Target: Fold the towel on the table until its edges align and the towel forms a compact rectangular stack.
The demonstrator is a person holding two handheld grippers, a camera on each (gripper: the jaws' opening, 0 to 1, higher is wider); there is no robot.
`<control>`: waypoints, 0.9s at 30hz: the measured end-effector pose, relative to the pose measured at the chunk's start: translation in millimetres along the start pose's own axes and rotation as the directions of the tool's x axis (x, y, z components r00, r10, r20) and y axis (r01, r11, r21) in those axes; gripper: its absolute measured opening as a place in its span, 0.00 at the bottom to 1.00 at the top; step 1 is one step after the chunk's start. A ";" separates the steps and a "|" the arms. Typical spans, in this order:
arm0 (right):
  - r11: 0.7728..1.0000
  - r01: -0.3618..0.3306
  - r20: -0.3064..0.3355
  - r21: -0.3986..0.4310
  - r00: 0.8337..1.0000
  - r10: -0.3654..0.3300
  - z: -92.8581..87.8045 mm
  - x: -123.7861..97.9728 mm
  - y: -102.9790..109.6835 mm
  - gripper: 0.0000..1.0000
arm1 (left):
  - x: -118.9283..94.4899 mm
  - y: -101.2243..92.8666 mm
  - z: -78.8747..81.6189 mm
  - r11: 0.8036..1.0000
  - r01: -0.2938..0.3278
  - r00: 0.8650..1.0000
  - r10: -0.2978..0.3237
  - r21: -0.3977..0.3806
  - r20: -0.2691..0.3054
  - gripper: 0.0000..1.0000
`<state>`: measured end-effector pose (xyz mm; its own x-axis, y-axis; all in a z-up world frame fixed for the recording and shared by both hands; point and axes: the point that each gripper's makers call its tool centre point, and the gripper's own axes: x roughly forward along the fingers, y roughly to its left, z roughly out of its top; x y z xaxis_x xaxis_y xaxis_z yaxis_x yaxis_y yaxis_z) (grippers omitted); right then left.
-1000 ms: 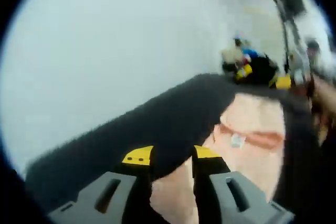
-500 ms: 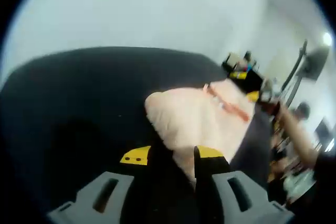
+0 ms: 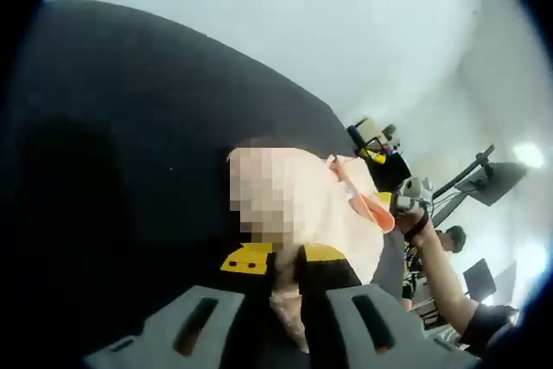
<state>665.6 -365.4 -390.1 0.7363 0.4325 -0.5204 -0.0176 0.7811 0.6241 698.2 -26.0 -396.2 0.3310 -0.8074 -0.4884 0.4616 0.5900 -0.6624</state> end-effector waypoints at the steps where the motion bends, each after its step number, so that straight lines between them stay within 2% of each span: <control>1: 1.000 -0.001 0.006 -0.009 1.000 0.001 2.5 -1.7 4.4 0.03 | -0.7 -1.7 1.0 1.000 -0.002 1.000 0.002 0.003 0.003 0.08; 4: 1.000 -0.007 0.020 -0.018 1.000 0.008 10.8 -5.7 23.9 0.03 | -0.7 -3.6 2.0 0.999 0.011 1.000 -0.011 0.042 0.002 0.09; 6: 0.996 -0.012 0.053 -0.093 0.998 0.017 20.3 -7.4 41.9 0.03 | -0.3 -2.6 2.8 0.999 0.008 1.000 -0.008 0.045 0.009 0.10; 8: 0.987 0.006 0.056 -0.159 0.998 0.003 23.1 -8.9 60.7 0.03 | -7.8 -44.1 -36.5 1.000 0.028 0.999 -0.028 -0.009 0.028 0.10; 9: 0.982 0.012 0.056 -0.186 0.998 -0.001 24.7 -9.1 71.4 0.03 | -6.6 -37.2 -28.4 0.999 0.029 0.999 -0.028 -0.037 0.035 0.10; 10: 0.977 0.014 0.064 -0.214 0.998 0.000 26.3 -9.7 83.6 0.03 | -3.9 -12.2 -8.6 0.998 0.023 0.999 -0.021 -0.051 0.032 0.11; 12: 0.965 0.023 0.059 -0.260 0.998 -0.008 25.4 -10.5 107.7 0.03 | -4.4 -9.8 -9.5 1.000 0.017 0.999 -0.016 -0.027 0.036 0.11; 14: 0.949 0.014 0.074 -0.314 0.997 0.010 26.9 -9.6 134.2 0.03 | -1.1 -3.7 3.4 0.999 0.034 0.998 -0.033 -0.018 0.051 0.11; 17: 0.939 -0.031 0.072 -0.341 0.996 0.059 21.4 -6.2 178.5 0.03 | 3.7 6.4 15.9 0.999 0.039 0.997 -0.038 -0.015 0.063 0.11; 21: 0.918 -0.069 0.057 -0.391 0.993 0.099 12.9 3.3 222.8 0.03 | 3.0 8.4 18.2 0.999 0.039 0.997 -0.038 -0.015 0.074 0.12; 23: 0.909 -0.084 0.036 -0.409 0.993 0.109 5.5 13.3 243.2 0.03 | 3.6 7.6 21.6 0.998 0.047 0.994 -0.044 -0.031 0.097 0.14; 25: 0.882 -0.095 -0.006 -0.462 0.995 0.104 -9.6 28.8 263.9 0.03 | 3.2 3.3 27.1 0.998 0.062 0.989 -0.058 -0.021 0.133 0.14; 26: 0.874 -0.086 -0.020 -0.478 0.996 0.087 -17.7 36.0 270.5 0.03 | -6.2 -8.8 3.1 0.998 0.065 0.986 -0.066 0.010 0.153 0.14; 27: 0.859 -0.077 -0.034 -0.505 0.997 0.070 -25.8 43.6 276.8 0.03 | -7.3 -12.1 -0.3 0.998 0.063 0.984 -0.067 0.030 0.163 0.14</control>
<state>675.4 -118.8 -255.1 0.7100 0.5010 -0.4948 -0.4140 0.8654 0.2823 689.9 -27.2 -384.9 0.4289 -0.8351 -0.3444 0.5057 0.5379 -0.6745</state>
